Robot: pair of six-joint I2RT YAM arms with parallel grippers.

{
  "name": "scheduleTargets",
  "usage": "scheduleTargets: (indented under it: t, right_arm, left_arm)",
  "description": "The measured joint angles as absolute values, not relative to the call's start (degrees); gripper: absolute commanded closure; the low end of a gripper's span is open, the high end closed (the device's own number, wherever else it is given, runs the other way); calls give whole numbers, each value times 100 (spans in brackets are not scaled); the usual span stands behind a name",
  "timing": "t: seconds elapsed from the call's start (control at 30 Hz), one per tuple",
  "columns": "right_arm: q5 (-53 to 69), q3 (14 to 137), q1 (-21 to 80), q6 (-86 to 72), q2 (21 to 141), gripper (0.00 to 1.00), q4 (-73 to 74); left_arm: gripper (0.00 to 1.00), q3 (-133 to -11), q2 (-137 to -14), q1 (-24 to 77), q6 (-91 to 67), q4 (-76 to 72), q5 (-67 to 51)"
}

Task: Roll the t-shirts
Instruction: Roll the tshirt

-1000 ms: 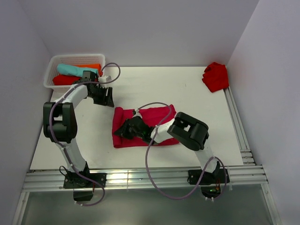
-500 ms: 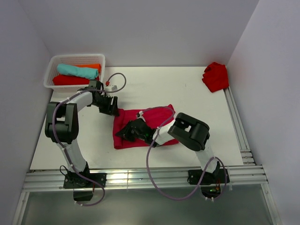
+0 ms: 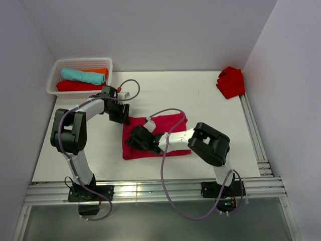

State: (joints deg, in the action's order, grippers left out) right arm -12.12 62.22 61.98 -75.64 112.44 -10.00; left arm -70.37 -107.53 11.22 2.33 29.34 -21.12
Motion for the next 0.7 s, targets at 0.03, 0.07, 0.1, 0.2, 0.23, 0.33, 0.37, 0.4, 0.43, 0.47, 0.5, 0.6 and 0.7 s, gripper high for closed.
scheduleTargets:
  t: [0.03,0.07,0.1,0.2,0.23,0.33,0.37,0.4,0.43,0.47,0.5,0.6,0.7]
  right_arm:
    - [-1339,6348,6243,-7520,11240,52,-746]
    - [-1487,6493,6296,-7472,11236,52,-462]
    - [-1627,6657,6346,-7419,11236,52,-183]
    - [-2034,7109,6488,-7286,11233,51,565]
    - [-2152,7273,6541,-7227,11233,51,810]
    - [-2469,7828,6683,-7052,11238,51,1428]
    - [-2536,7992,6707,-6995,11242,51,1570]
    - [-2596,8162,6733,-6930,11268,51,1686]
    - [-2639,8344,6761,-6860,11310,51,1782]
    - [-2681,8506,6775,-6790,11371,51,1876]
    - [-2705,8619,6781,-6742,11432,51,1929]
    - [-2783,9002,6781,-6589,11721,51,2185]
    - [-2816,9334,6781,-6495,12055,50,2484]
  left_arm:
    - [43,-7046,-10753,1135,224,2934,-2069]
    - [43,-7054,-10753,1149,211,2939,-2029]
    - [43,-7063,-10753,1160,209,2941,-1994]
    - [42,-7089,-10755,1201,209,2950,-1890]
    - [42,-7105,-10761,1212,207,2963,-1857]
    - [42,-7129,-10766,1247,207,2974,-1787]
    - [42,-7137,-10772,1253,207,2976,-1769]
    - [42,-7140,-10774,1262,207,2976,-1758]
    - [42,-7140,-10774,1267,207,2978,-1747]
    - [42,-7140,-10774,1271,207,2978,-1737]
    - [42,-7146,-10777,1273,207,2982,-1719]
    - [41,-7181,-10796,1282,207,2982,-1686]
    - [39,-7194,-10816,1284,207,2985,-1680]
